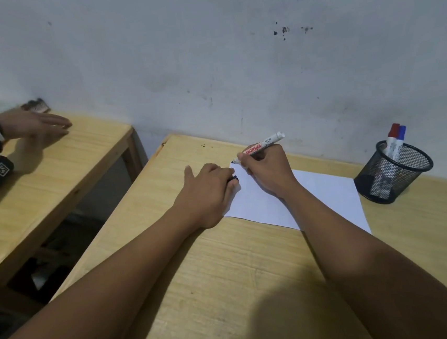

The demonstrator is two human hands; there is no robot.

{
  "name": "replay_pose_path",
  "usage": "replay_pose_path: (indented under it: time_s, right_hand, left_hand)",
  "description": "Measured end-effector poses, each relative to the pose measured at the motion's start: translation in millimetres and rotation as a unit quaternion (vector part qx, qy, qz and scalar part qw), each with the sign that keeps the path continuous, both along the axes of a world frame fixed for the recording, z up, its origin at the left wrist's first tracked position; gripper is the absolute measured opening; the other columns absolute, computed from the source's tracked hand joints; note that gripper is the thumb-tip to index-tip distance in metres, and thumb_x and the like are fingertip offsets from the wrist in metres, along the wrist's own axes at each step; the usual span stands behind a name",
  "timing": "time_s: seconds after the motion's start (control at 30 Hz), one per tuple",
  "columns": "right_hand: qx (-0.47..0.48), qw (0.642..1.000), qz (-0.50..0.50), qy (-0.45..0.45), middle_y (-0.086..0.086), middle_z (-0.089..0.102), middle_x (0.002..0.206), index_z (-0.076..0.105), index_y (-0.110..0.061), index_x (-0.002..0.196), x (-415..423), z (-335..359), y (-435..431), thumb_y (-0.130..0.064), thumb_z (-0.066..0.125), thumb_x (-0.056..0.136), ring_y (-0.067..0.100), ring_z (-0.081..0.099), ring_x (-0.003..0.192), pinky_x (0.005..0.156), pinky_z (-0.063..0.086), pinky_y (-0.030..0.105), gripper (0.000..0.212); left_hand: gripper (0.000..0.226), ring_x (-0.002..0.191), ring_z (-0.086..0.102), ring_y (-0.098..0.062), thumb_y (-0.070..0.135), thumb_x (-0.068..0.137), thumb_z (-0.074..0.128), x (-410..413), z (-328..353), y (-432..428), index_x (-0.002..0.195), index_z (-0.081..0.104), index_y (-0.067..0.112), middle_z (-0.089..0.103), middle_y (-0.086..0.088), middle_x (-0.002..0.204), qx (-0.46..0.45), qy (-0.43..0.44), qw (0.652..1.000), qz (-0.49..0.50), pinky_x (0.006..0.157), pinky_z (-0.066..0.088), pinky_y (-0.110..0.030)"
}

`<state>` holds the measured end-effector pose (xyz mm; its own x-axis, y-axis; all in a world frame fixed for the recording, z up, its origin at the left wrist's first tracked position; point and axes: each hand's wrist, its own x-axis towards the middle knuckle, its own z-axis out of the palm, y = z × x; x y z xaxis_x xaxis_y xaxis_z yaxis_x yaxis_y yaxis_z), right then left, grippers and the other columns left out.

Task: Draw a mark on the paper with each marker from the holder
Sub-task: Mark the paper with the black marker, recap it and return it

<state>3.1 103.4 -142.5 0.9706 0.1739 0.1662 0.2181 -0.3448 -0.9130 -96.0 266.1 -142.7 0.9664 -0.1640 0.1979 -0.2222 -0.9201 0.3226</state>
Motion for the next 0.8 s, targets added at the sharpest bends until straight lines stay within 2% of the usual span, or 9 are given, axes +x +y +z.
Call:
replay_pose_path:
  time_s: [0.23,0.37,0.5,0.6,0.7,0.8]
  right_hand:
    - [0.002,1.000,0.006,-0.002,0.021,0.071,0.072,0.073,-0.007,0.075,0.0,-0.3,1.2,-0.028,0.073,0.089,0.019,0.058,0.059,0.063,0.051,0.040,0.025]
    - [0.009,1.000,0.005,0.009,0.024,0.069,0.074,0.073,-0.004,0.076,2.1,-1.2,1.7,-0.031,0.073,0.087,0.020,0.057,0.060,0.062,0.049,0.040,0.029]
    - [0.007,1.000,0.012,0.016,0.019,0.066,0.068,0.071,-0.009,0.070,3.4,-1.8,0.8,-0.035,0.073,0.083,0.020,0.056,0.059,0.063,0.052,0.045,0.029]
    - [0.015,0.999,0.025,0.023,0.014,0.058,0.062,0.065,-0.005,0.068,3.8,-2.0,-0.2,-0.036,0.072,0.080,0.022,0.051,0.059,0.065,0.054,0.054,0.034]
    - [0.016,0.999,0.038,0.017,0.025,0.060,0.068,0.065,0.000,0.072,1.4,-1.0,-1.6,-0.034,0.072,0.083,0.022,0.052,0.059,0.062,0.051,0.045,0.036]
    - [0.019,0.998,0.050,0.018,0.013,0.058,0.062,0.065,-0.001,0.070,1.1,0.2,-3.5,-0.028,0.072,0.087,0.019,0.052,0.059,0.062,0.047,0.039,0.032]
  left_hand:
    - [0.035,0.117,0.047,-0.016,0.040,0.103,0.023,1.3,-0.7,-0.5,0.094,0.054,0.028,0.065,0.007,0.111,0.001,-0.006,1.000,0.004,0.095,0.031,-0.055]
    - [0.035,0.118,0.047,-0.015,0.042,0.102,0.023,1.2,-0.9,-0.2,0.093,0.054,0.028,0.065,0.008,0.109,-0.007,-0.006,1.000,0.005,0.094,0.030,-0.054]
    - [0.035,0.116,0.047,-0.014,0.041,0.103,0.024,0.6,0.2,-0.5,0.092,0.054,0.028,0.064,0.009,0.104,-0.010,-0.006,1.000,0.004,0.096,0.031,-0.057]
    - [0.033,0.113,0.047,-0.013,0.041,0.103,0.025,0.2,0.6,-0.2,0.091,0.053,0.028,0.061,0.009,0.095,-0.015,-0.008,1.000,0.004,0.096,0.032,-0.057]
    - [0.033,0.114,0.048,-0.014,0.041,0.103,0.025,-0.2,1.6,-0.8,0.091,0.053,0.028,0.060,0.009,0.096,-0.013,-0.006,1.000,0.003,0.096,0.032,-0.058]
    - [0.032,0.113,0.048,-0.014,0.041,0.103,0.025,-0.4,2.1,-0.5,0.090,0.052,0.028,0.059,0.009,0.093,-0.009,-0.005,1.000,-0.001,0.095,0.032,-0.058]
